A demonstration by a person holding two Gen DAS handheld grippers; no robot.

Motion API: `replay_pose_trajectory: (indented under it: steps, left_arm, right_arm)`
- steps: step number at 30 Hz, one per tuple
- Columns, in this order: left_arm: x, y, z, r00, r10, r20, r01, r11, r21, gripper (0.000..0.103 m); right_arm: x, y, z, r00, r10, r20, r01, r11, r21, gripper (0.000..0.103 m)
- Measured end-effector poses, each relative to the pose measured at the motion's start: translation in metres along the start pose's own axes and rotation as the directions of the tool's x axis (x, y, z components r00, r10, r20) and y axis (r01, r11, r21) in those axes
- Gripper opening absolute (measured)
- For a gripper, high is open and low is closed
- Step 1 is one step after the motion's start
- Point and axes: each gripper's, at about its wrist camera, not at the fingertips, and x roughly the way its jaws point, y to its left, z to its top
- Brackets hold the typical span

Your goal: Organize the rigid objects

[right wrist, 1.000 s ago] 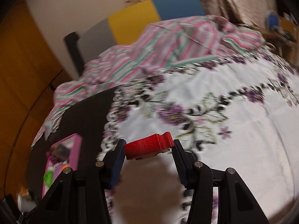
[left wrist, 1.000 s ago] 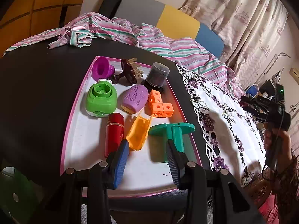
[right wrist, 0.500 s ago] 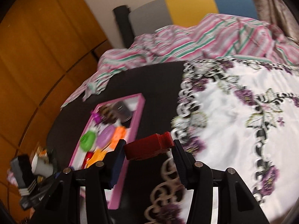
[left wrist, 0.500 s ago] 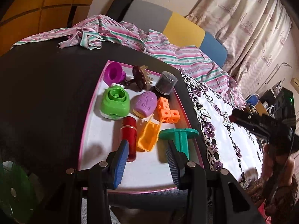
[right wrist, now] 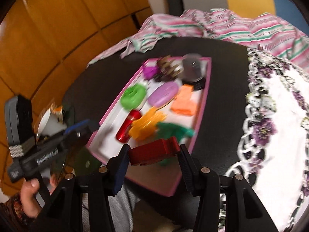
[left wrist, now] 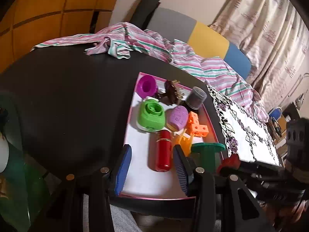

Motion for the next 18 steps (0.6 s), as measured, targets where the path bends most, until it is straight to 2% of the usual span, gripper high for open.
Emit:
replay_pose_trajectory:
  steps: [13,18]
  left_arm:
    - [-0.008,0.013,0.001,0.999,0.046,0.008,-0.046,0.998,-0.031,0.045]
    - [-0.008,0.018,0.002,0.997,0.077,0.009,-0.077,0.996,-0.042,0.045]
  right_arm:
    - [0.037,0.038,0.004,0.999,0.021,-0.046,-0.022,0.999,-0.032,0.052]
    - [0.034,0.038,0.002,0.999,0.012,-0.034,-0.014,0.999,-0.031,0.057]
